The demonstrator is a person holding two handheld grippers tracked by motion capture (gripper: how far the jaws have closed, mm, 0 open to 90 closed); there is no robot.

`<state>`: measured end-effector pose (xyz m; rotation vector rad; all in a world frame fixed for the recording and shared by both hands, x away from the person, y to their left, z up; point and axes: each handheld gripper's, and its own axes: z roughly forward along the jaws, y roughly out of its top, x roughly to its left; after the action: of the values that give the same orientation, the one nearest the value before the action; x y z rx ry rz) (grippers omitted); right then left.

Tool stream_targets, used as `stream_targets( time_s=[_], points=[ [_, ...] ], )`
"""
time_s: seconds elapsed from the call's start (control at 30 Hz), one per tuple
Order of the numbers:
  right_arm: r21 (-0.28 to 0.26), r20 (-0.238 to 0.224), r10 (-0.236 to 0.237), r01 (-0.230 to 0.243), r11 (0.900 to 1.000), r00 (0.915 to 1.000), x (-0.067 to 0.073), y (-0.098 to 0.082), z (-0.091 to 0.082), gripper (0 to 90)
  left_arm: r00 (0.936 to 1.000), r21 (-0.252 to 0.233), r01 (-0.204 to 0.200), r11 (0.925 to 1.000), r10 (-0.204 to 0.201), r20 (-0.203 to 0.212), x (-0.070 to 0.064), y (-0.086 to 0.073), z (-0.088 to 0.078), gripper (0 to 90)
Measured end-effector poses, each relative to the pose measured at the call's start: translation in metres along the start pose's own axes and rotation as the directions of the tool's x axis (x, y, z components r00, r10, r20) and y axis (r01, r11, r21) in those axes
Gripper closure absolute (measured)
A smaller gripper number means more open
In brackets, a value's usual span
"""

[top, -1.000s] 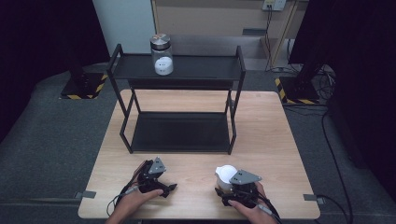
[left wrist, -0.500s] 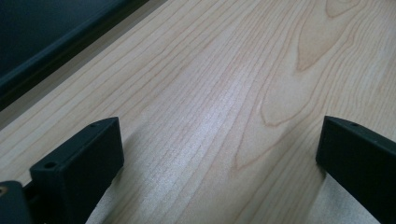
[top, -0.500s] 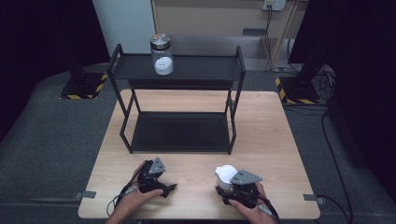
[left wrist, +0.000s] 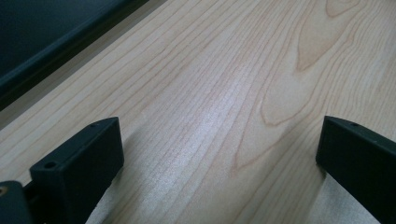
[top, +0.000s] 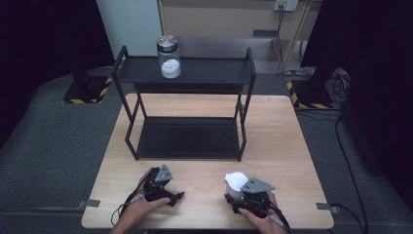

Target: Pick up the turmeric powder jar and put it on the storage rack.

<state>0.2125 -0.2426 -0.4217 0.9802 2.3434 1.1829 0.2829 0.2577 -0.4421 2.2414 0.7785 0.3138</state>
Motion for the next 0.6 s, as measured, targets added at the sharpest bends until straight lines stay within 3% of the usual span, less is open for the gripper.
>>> stream_targets(
  time_s=[0.6],
  points=[
    [-0.043, 0.009, 0.018, -0.018, 0.999, 0.9998, -0.003, 0.007, -0.014, 31.5, 1.0, 0.0, -0.001, 1.0, 0.001, 0.001, 0.0, 0.0, 0.0, 0.0]
  ],
)
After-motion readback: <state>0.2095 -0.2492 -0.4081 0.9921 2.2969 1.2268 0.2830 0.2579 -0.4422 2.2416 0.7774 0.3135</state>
